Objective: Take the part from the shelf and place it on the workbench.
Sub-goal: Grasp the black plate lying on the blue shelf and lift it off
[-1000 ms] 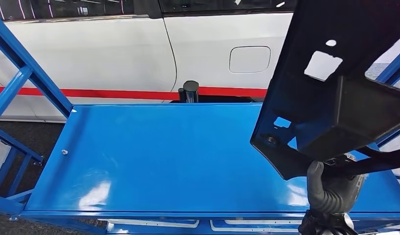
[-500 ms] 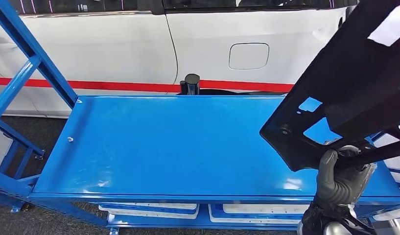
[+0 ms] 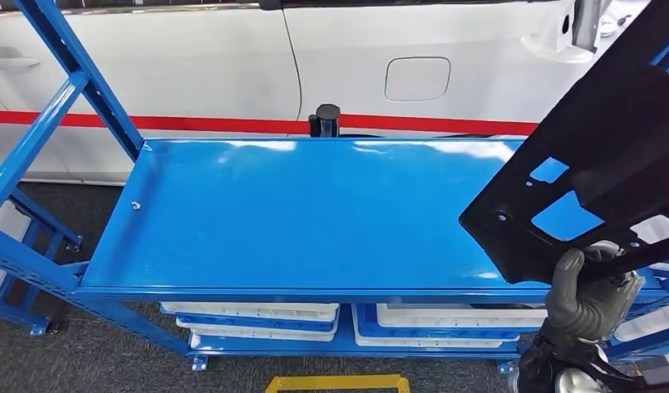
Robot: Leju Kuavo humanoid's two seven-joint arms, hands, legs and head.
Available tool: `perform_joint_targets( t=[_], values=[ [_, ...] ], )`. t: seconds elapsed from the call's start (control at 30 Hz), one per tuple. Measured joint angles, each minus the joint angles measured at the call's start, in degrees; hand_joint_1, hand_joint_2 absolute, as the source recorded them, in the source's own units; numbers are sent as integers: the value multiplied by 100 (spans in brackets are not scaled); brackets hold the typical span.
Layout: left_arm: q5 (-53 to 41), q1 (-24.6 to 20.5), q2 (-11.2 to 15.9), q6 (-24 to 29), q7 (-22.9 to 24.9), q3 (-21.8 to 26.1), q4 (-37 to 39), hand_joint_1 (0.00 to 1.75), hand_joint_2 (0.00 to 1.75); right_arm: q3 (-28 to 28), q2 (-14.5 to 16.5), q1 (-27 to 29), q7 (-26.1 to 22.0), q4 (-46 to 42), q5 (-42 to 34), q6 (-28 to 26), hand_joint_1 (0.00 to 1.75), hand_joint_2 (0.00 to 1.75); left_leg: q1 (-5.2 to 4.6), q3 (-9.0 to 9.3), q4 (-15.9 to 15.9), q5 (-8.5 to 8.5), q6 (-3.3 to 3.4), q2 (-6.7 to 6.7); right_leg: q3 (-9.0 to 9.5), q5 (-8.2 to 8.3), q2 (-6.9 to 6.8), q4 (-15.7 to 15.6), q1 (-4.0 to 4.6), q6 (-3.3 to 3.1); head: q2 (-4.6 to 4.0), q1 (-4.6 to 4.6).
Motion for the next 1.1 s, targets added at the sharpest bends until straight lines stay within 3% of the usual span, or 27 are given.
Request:
perform_joint_targets(
  t=[0.07, 0.1, 0.17, 0.2, 0.23, 0.27, 0.3, 0.37, 0.43, 0.5, 0.57, 0.6, 0.67, 0.73, 0.77, 0.8, 0.87, 0.93, 0.97, 1.03, 1.1],
  values=[
    [-15, -4, 11, 0, 3, -20, 0, 0, 175, -35, 12, -7, 8, 21, 16, 18, 175, 175, 3, -28, 43, -26, -57, -8, -65, 58, -14, -27, -61, -83, 0, 0],
    [-23, -8, 15, 0, 4, -30, 0, 0, 175, -44, 21, -12, 15, 28, 24, 26, 175, 175, 9, -61, 151, -167, -89, -13, -106, 102, -28, -38, -96, -148, 0, -11],
    [-35, -27, 21, 0, 7, -48, 0, 0, 175, -53, 42, -18, 38, 38, 46, 44, 175, 175, 27, -187, 664, -689, -162, -18, -198, 200, -59, -45, -122, -239, 0, -32],
    [-39, -41, 23, 0, 9, -55, 0, 0, 175, -57, 50, -16, 47, 41, 56, 49, 175, 175, 38, -253, 1021, -942, -196, -18, -252, 251, -68, -39, -122, -258, 0, -44],
    [-41, -53, 26, 0, 12, -60, 0, 0, 175, -59, 60, -15, 57, 46, 67, 52, 175, 175, 49, -289, 1334, -1090, -227, -18, -310, 301, -74, -28, -120, -249, 0, -44],
    [-45, -59, 29, 0, 17, -63, 0, 0, 175, -60, 67, -14, 63, 53, 75, 53, 175, 175, 66, -260, 1505, -1100, -252, -17, -375, 349, -76, -9, -123, -233, 0, -45],
    [-51, -61, 32, 0, 26, -66, 0, 0, 175, -61, 73, -14, 76, 61, 89, 54, 175, 175, 88, -151, 1493, -1004, -273, -17, -440, 389, -77, 17, -132, -208, 0, -45],
    [-64, -41, 34, 0, 51, -71, 0, 0, 175, -61, 78, -13, 115, 74, 135, 56, 175, 175, 149, 299, 903, -717, -328, -19, -568, 436, -76, 105, -160, -158, 0, -46],
    [-79, -6, 24, -21, 66, -83, 8, 0, 175, -62, 79, -14, 157, 80, 192, 61, 175, 175, 163, 677, 264, -647, -355, -46, -680, 479, -75, 199, -150, -92, 0, -59],
    [-102, 23, -14, -52, 57, -97, 32, 0, 175, -54, 79, -14, 199, 87, 286, 92, 175, 175, 134, 721, 71, -694, -311, -76, -773, 557, -75, 235, -124, 11, 0, -65],
    [-117, 44, -61, -68, 35, -107, 53, 0, 175, -28, 72, -8, 239, 103, 420, 163, 175, 175, 130, 600, 45, -638, -181, -63, -853, 609, -69, 249, -117, 94, 0, -54],
    [-118, 49, -73, -79, 21, -110, 58, 0, 175, -8, 64, -5, 254, 116, 490, 205, 175, 175, 132, 533, 36, -584, -89, -49, -922, 533, -64, 321, -115, 92, 0, -42],
    [-120, 41, -81, -102, -9, -121, 63, 0, 175, 64, 26, -5, 270, 146, 622, 298, 175, 175, 133, 397, 22, -449, 57, -16, -1122, 131, -52, 781, -118, 23, 0, -12],
    [-120, 26, -80, -123, -31, -134, 63, 0, 175, 175, -25, -11, 276, 181, 741, 393, 175, 175, 112, 234, 27, -312, 107, 3, -1306, -268, -43, 1516, -109, -14, 0, 13],
    [-120, 17, -81, -130, -36, -140, 63, 0, 175, 233, -47, -13, 278, 201, 781, 431, 175, 175, 101, 152, 30, -247, 108, 11, -1313, -332, -40, 1757, -107, 9, 0, 14],
    [-120, 7, -81, -138, -38, -146, 63, 0, 175, 288, -66, -15, 280, 222, 815, 465, 175, 175, 92, 74, 33, -183, 104, 16, -1227, -294, -39, 1810, -106, 53, 0, 14],
    [-120, -17, -81, -154, -39, -154, 63, 0, 175, 389, -99, -25, 282, 259, 869, 530, 175, 175, 83, -53, 35, -66, 83, 16, -760, -67, -39, 1292, -103, 132, 0, 13],
    [-119, -40, -82, -169, -36, -157, 63, 0, 175, 496, -146, -65, 279, 286, 922, 609, 175, 175, 65, -141, 37, 45, 32, 12, -160, -11, -32, 424, -70, 101, 0, 7],
    [-117, -47, -82, -175, -33, -158, 63, 0, 175, 547, -172, -88, 278, 302, 942, 644, 175, 175, 56, -165, 31, 99, 1, 12, 10, -38, -27, 131, -47, 63, 0, 6],
    [-111, -53, -81, -176, -25, -158, 63, 0, 175, 645, -220, -128, 273, 346, 965, 700, 175, 175, 46, -186, 7, 206, -62, 16, 41, -45, -17, -43, -8, -16, 0, 3],
    [-104, -57, -76, -165, -15, -158, 63, 0, 175, 726, -258, -178, 272, 415, 966, 735, 175, 175, 60, -231, 59, 138, -119, 7, -62, 59, -39, -49, -64, -116, 0, 4]
  ],
)
